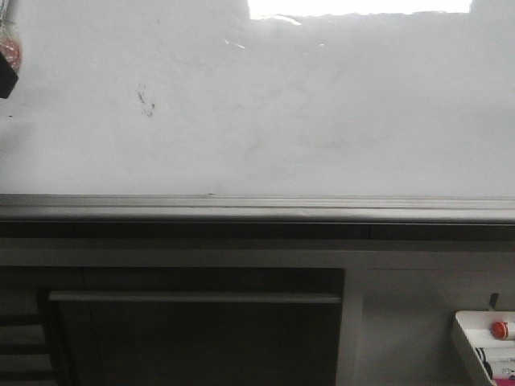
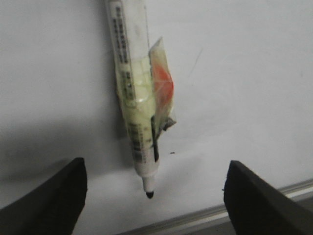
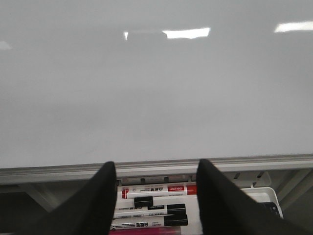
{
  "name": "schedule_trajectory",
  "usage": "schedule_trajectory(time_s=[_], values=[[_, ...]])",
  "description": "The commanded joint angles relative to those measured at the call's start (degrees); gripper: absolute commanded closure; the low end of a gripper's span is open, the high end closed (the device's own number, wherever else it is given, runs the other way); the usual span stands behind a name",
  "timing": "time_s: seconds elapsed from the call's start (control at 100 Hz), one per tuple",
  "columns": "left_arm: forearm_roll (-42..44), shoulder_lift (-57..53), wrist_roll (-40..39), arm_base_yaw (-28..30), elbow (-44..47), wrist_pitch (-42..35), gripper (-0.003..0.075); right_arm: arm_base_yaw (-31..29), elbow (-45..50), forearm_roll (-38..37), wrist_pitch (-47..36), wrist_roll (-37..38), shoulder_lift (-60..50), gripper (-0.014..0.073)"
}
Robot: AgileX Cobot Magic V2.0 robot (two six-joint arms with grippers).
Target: Write number 2 on whiteboard
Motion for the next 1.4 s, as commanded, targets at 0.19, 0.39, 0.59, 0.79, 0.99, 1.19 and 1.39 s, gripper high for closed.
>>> schedule_trajectory(time_s=[0.19,0.39,0.59,0.79,0.99,1.19,1.39], values=[[-0.3,4.5,-0.7,-0.4,-4.9,-4.0,0.0223,-0.3,-1.9,-0.3,-3.7,-0.6,0.8,0.0261],[-0.3,5.1,-0.7,-0.4,-5.3,-4.7,0.0385,-0.3,-1.9,-0.3,-3.7,-0.6,0.8,0.0261],[-0.3,4.3,-0.7,-0.4,-5.5,-3.1,0.0568,-0.3,-1.9,-0.3,-3.7,-0.6,0.8,0.0261],[-0.2,1.8,-0.7,-0.4,-5.5,-0.1,0.0673,-0.3,-1.9,0.9,-3.8,-0.6,0.8,0.0261],[-0.1,-1.6,0.9,-0.6,-5.7,4.7,0.0738,1.4,-1.9,11.1,-3.4,-8.0,1.1,0.0261],[-0.1,-1.9,9.6,-5.9,-11.8,21.6,0.0738,5.5,-5.6,26.0,3.6,-24.4,8.1,0.0261],[-0.1,-1.9,16.4,-15.5,-16.8,33.1,0.0738,10.2,-9.5,34.7,9.1,-36.0,17.9,0.0261]])
